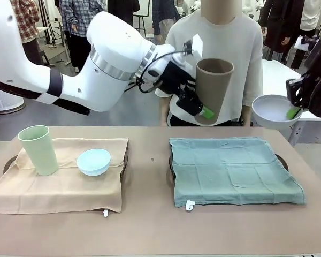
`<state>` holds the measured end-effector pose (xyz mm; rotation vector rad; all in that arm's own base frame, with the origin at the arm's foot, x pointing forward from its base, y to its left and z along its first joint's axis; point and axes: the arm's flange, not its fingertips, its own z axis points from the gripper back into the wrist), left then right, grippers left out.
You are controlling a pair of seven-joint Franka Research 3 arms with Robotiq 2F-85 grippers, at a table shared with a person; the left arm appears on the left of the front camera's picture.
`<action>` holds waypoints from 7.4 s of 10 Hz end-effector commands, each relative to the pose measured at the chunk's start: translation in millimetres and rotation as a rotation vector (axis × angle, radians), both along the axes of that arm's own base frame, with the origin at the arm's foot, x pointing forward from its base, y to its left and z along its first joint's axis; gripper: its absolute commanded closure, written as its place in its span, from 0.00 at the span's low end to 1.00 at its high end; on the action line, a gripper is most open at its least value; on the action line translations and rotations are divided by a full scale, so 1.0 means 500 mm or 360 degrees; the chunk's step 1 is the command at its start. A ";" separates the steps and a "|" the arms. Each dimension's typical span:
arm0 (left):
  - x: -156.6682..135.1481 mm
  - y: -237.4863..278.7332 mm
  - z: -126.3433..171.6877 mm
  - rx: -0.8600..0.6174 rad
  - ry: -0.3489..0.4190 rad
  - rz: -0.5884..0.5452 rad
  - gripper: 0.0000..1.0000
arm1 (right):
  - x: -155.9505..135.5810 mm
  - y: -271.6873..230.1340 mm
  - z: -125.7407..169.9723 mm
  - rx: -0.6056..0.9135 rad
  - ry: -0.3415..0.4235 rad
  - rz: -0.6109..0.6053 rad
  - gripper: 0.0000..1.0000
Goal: Set up a tray with a mat and arrange the tableware.
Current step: Place the Picnic Bowl and Reusable plastic cup back onto the Handle tray in front of the human's position.
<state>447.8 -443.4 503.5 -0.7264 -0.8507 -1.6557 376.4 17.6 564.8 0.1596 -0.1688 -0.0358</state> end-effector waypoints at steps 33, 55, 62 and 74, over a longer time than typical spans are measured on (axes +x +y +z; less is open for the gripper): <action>0.151 -0.042 -0.414 0.0061 0.0182 -0.0061 0.00 | 0.214 -0.017 -0.432 0.0010 0.0209 0.0142 0.40; -0.023 0.192 0.069 0.1429 0.0674 0.1483 0.00 | 0.049 -0.013 -0.136 -0.0182 0.0001 0.0247 0.00; -0.023 0.192 0.069 0.1429 0.0674 0.1483 0.00 | 0.049 -0.013 -0.136 -0.0182 0.0001 0.0247 0.00; -0.254 0.804 0.097 0.0584 0.1414 0.1960 0.00 | -0.184 -0.100 -0.137 0.0199 0.0154 -0.0035 0.00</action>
